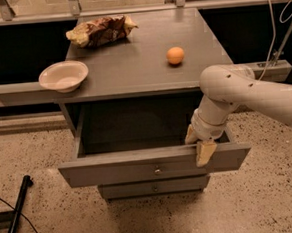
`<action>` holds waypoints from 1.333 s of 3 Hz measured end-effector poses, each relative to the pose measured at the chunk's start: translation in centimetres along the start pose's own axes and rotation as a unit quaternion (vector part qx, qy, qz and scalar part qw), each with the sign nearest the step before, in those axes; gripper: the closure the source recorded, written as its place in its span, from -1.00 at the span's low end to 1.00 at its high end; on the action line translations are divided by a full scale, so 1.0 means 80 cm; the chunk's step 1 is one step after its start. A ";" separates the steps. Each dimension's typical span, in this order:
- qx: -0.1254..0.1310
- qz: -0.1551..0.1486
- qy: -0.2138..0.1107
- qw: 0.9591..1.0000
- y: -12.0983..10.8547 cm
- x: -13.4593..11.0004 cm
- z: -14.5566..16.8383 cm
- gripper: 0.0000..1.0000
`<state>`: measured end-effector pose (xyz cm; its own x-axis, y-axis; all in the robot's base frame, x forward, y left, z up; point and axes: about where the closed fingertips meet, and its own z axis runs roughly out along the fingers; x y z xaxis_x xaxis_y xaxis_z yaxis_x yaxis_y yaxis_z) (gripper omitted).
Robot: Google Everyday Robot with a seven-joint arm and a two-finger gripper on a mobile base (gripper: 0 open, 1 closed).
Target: Open top drawer
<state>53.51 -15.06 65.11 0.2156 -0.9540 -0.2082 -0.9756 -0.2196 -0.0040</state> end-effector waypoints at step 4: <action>0.024 -0.029 0.048 0.998 -0.035 -0.032 -0.076 -1.00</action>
Offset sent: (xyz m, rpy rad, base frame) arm -0.0022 0.0096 0.0316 -0.0103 -0.0434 0.0457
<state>55.98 -13.22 71.59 0.2727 -0.9555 -0.1124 -0.9617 -0.2672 -0.0614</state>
